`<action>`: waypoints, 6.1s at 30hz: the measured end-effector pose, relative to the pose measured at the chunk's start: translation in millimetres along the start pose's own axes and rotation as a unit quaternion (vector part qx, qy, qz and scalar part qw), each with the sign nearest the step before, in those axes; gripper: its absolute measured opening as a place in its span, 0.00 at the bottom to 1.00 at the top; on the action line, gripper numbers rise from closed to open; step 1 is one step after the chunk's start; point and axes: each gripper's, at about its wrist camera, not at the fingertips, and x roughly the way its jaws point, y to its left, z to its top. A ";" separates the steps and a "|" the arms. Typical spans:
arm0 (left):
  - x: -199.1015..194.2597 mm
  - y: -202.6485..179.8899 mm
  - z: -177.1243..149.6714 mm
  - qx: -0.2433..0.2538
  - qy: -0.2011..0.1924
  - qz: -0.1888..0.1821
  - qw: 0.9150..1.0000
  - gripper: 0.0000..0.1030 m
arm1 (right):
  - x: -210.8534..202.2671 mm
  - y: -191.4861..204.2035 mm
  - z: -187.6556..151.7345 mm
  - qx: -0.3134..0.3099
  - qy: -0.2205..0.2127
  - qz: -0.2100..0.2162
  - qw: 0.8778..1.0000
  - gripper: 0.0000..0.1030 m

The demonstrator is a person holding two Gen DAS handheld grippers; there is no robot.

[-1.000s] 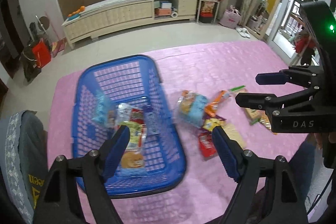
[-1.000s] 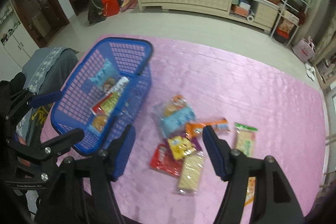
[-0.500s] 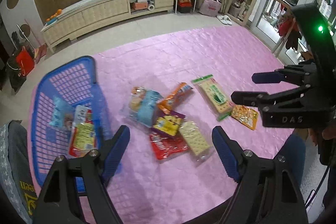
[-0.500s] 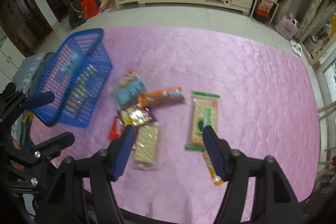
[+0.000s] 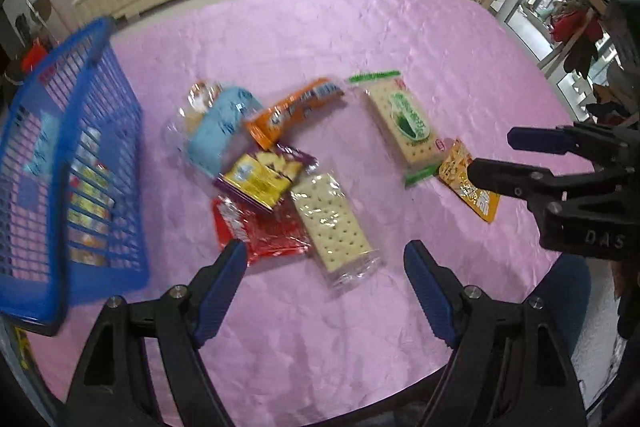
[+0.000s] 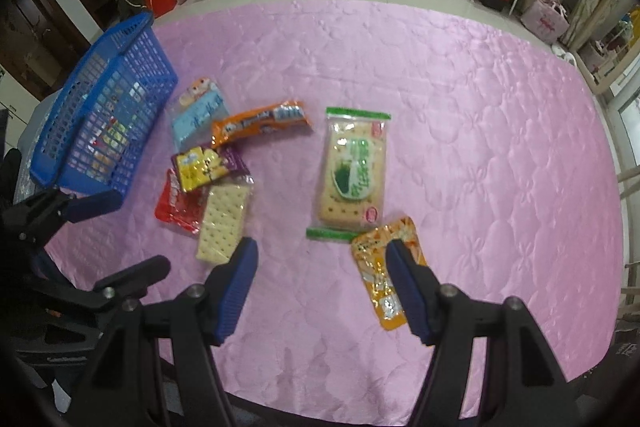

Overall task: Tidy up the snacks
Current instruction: 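Move both open tools back over the remaining snack pile, then grasp a plain cracker pack with left tool while right tool grasps green-label cracker pack, then carry both cracker packs over the blue basket, then release both cracker packs into the basket and withdraw toward the pile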

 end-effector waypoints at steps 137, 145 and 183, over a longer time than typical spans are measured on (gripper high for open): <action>-120.4 259.9 10.1 -0.106 -0.131 0.034 0.985 0.38 | 50.7 274.1 154.1 -0.112 0.001 0.039 0.993 0.57; -118.2 267.8 5.0 -0.117 -0.127 0.039 0.984 0.38 | 58.3 276.7 156.3 -0.108 -0.007 0.022 0.994 0.57; -54.9 223.3 41.2 -0.073 -0.083 0.011 0.994 0.58 | 56.4 181.5 138.7 -0.031 -0.050 -0.011 0.998 1.00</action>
